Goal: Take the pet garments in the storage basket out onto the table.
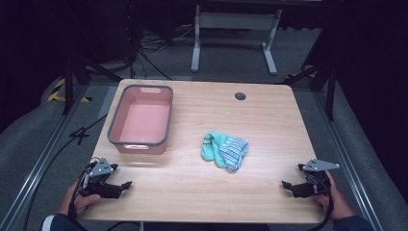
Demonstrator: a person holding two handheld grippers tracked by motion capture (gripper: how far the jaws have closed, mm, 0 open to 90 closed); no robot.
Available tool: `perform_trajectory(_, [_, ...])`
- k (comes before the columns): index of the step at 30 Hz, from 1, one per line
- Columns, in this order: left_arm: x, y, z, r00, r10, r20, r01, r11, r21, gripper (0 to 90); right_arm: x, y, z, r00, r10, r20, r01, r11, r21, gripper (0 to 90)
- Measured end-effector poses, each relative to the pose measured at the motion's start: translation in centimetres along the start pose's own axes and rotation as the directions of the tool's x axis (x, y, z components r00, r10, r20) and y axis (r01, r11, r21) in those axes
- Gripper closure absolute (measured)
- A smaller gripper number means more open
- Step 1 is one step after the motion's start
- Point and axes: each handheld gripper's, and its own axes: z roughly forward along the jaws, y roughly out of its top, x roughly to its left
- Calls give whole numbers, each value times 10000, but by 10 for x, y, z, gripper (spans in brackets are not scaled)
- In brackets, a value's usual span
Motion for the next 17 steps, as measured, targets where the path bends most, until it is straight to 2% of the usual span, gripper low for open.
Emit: perform_trajectory(17, [0, 1, 1, 9999, -115, -80, 115, 9999, 33, 110, 0, 0, 0, 10000, 8, 13, -8, 10000, 6, 5])
